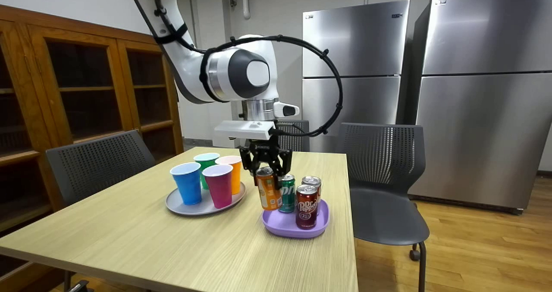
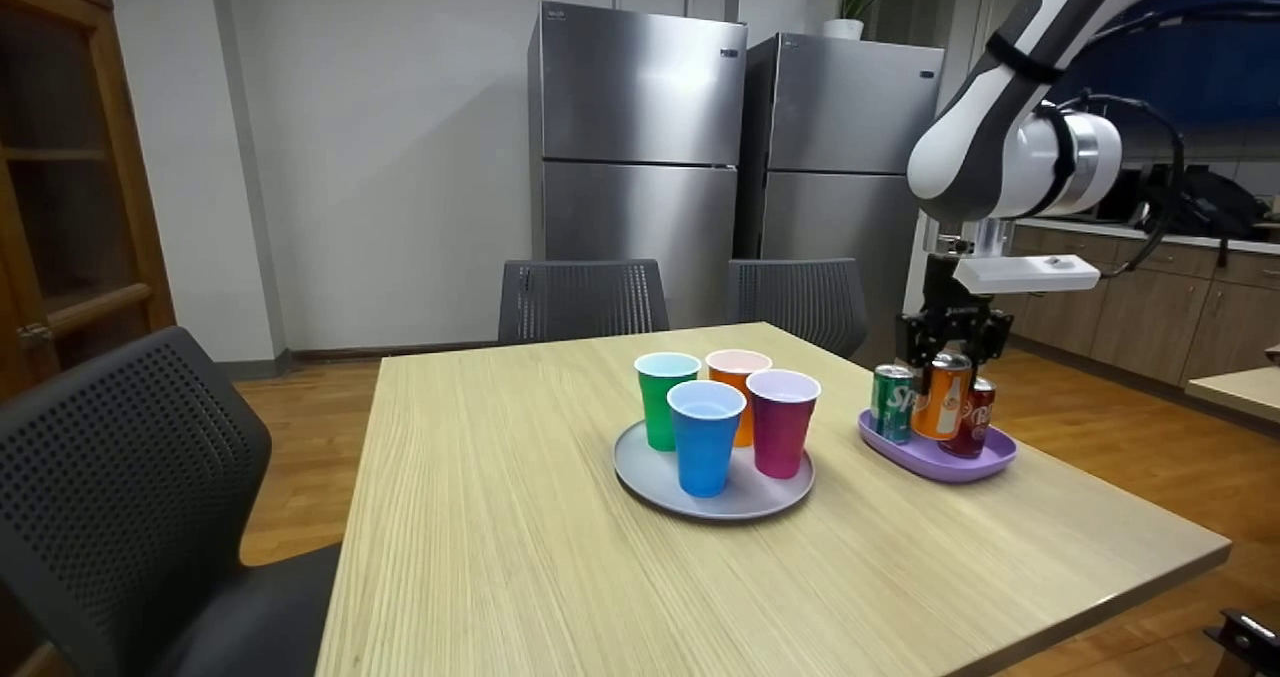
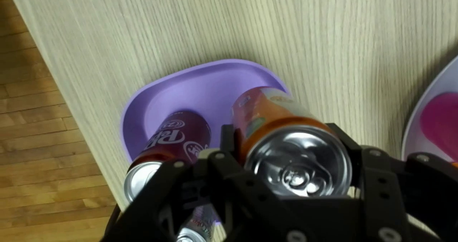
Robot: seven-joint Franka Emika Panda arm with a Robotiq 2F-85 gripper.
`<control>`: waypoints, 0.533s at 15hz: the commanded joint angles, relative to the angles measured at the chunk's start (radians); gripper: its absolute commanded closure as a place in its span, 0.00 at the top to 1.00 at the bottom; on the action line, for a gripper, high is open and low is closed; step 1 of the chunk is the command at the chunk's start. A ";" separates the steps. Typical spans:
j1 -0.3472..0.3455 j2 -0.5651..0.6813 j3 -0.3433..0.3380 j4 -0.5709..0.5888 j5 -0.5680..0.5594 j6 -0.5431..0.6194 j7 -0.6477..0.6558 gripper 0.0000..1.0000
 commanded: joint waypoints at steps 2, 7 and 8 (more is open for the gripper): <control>-0.023 0.056 0.012 0.085 0.011 -0.058 -0.001 0.38; -0.036 0.108 0.017 0.131 0.020 -0.074 -0.008 0.38; -0.037 0.117 0.018 0.139 0.021 -0.077 -0.008 0.38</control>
